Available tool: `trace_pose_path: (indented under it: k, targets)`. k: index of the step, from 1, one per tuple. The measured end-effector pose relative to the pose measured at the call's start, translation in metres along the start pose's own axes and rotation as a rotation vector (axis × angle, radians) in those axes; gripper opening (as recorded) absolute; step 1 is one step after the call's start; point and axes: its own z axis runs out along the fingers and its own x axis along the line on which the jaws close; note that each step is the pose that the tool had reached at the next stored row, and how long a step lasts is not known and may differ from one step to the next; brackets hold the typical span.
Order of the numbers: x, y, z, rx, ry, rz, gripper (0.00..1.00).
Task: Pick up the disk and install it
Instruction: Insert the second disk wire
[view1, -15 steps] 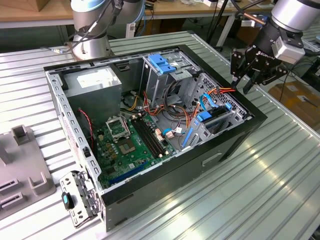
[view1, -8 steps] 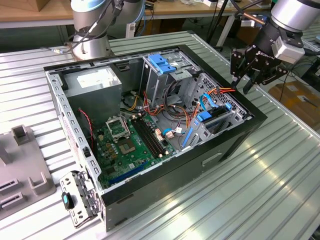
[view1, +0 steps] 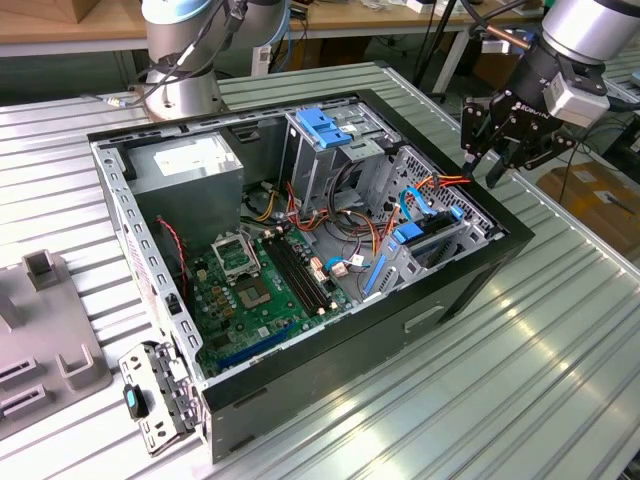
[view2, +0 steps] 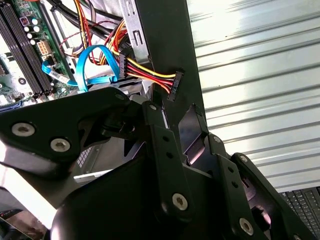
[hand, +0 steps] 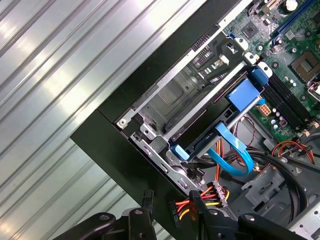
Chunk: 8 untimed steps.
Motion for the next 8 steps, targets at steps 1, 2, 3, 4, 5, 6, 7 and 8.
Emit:
trace_pose_path:
  k: [1, 2, 3, 4, 5, 6, 7, 8]
  targets:
    - [-0.0001, -0.0001, 0.0000, -0.0004, -0.0009, -0.017, 0.42]
    - [-0.0001, -0.0002, 0.0000, -0.0009, -0.0019, -0.036, 0.42]
    - [-0.0001, -0.0003, 0.0001, -0.0011, -0.0025, -0.048, 0.42]
    - [-0.0001, -0.0003, 0.0001, -0.0016, -0.0035, -0.070, 0.42]
    - [-0.0001, -0.0003, 0.0008, -0.0011, -0.0041, -0.101, 0.42]
    - [-0.0001, -0.0004, 0.0014, 0.0024, -0.0005, -0.123, 0.42]
    - [-0.0001, -0.0003, 0.0019, 0.0060, 0.0029, -0.141, 0.42]
    - [-0.0001, -0.0003, 0.0023, 0.0097, 0.0065, -0.159, 0.42]
